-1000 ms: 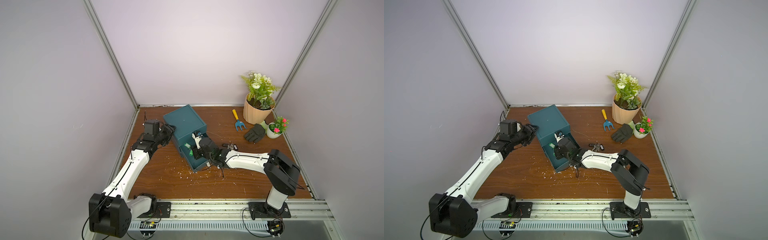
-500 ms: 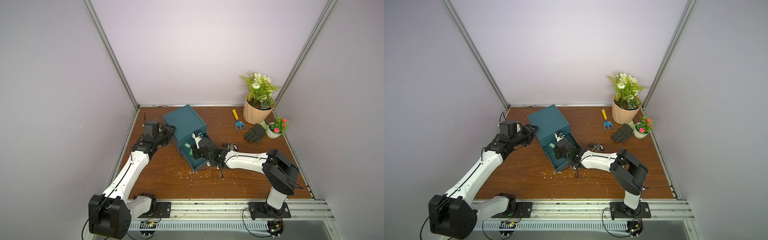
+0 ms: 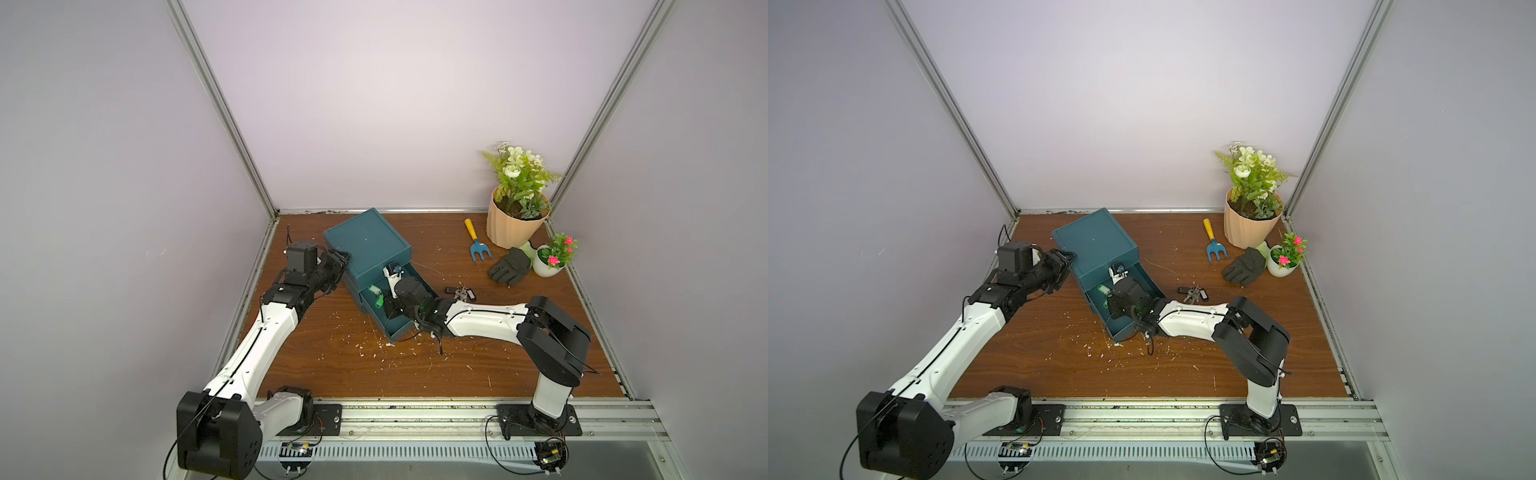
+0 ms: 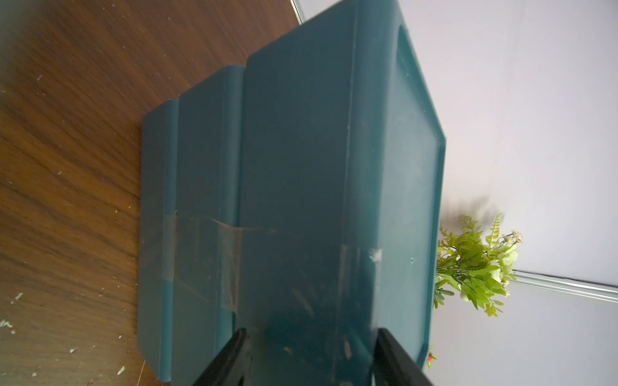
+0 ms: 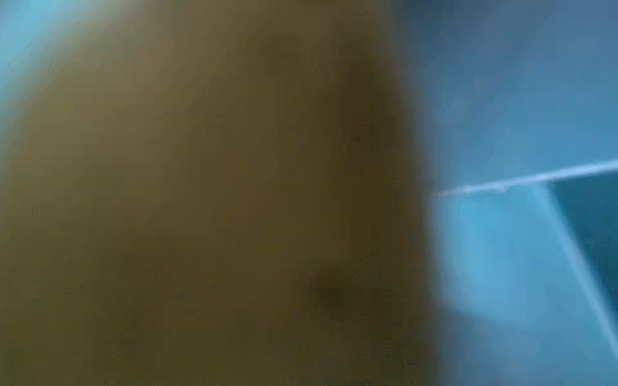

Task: Take the keys out of the drawer
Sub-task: Pick up the key from the drawer.

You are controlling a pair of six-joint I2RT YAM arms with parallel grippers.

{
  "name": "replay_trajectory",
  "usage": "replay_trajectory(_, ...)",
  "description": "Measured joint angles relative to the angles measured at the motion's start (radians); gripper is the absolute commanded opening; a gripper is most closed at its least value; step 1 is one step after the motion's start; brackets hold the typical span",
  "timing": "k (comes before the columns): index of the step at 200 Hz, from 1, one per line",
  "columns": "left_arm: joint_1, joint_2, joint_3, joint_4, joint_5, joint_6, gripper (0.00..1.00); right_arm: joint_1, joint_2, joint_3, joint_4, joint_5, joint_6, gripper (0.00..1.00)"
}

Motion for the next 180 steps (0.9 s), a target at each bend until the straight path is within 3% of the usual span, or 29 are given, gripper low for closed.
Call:
replay_trajectory(64,0.0,0.0,0.0,0.0,0.0,-0.002,0.6,0.0,-0.075,0.0,-0.026,0.002,-0.029,0.03)
replay_trajectory(180,0.006,0.018,0.057,-0.083,-0.047,0.003,0.63,-0.005,-0.413,-0.065,-0.121,-0.004,-0.124,0.02)
